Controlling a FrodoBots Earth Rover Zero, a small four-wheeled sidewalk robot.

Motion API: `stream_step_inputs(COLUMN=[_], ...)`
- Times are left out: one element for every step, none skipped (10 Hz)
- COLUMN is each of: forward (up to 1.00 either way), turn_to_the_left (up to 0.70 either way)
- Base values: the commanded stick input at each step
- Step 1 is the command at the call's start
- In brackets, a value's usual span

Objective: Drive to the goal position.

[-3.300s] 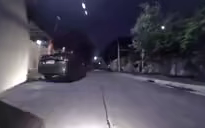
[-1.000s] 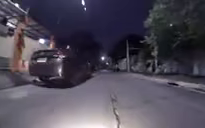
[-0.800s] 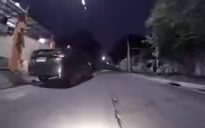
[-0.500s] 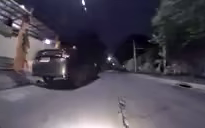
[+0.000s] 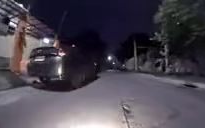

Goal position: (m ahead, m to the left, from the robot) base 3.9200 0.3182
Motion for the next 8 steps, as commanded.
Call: stream_step_inputs(forward=[0.5, 0.5, 0.5, 0.5, 0.5, 0.5, 0.5, 0.5], turn_to_the_left=[0.0, 0.0, 0.0, 0.0, 0.0, 0.0, 0.0, 0.0])
